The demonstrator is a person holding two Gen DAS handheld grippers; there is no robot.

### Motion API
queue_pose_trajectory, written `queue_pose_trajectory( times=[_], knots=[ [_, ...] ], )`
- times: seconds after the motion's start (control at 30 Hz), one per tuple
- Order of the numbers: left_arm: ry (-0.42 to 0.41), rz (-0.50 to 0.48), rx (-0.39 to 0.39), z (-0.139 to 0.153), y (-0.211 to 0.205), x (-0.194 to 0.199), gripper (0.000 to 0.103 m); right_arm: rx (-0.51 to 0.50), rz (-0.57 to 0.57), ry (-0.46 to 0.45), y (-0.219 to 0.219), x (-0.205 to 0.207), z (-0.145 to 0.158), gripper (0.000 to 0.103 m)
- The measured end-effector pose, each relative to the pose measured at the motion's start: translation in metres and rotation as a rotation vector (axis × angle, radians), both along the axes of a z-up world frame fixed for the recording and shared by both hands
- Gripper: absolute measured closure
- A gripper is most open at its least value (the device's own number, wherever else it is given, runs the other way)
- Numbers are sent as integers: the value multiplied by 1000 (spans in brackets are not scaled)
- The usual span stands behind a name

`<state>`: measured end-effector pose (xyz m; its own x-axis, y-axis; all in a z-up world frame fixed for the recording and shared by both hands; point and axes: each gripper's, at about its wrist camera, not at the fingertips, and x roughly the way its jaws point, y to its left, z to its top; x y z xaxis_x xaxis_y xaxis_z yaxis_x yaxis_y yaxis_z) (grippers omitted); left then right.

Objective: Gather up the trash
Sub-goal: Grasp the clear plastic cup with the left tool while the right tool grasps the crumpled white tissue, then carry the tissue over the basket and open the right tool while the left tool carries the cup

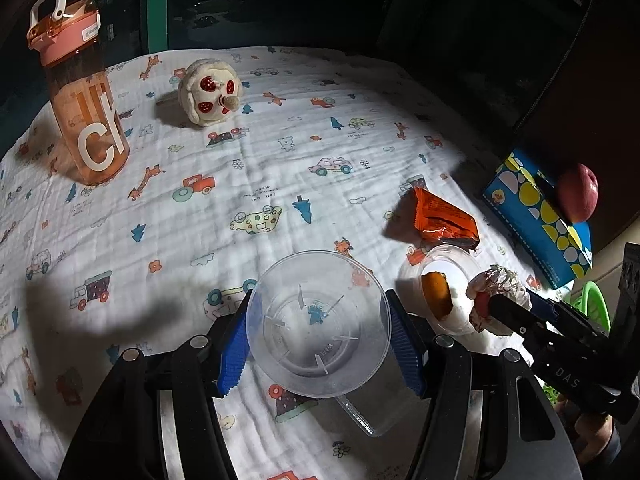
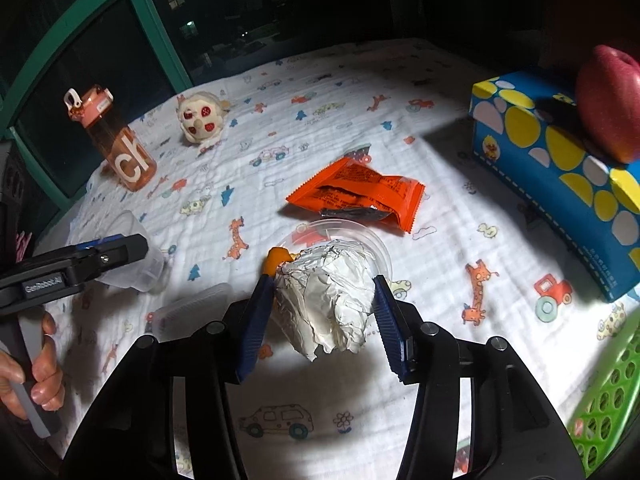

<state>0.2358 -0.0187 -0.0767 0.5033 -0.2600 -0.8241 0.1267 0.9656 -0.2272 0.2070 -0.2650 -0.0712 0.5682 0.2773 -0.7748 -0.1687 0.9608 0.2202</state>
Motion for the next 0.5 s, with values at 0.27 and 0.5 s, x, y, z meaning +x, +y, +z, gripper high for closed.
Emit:
queue_pose_trajectory(
  times=[0.27, 0.5],
  knots=[
    [-23, -53, -7, 15, -27, -16, 43, 28, -32, -36, -25, -37, 24, 52],
    [-41, -122, -13, 29, -66, -32, 43, 14, -78, -67, -57, -73, 43, 52]
  ],
)
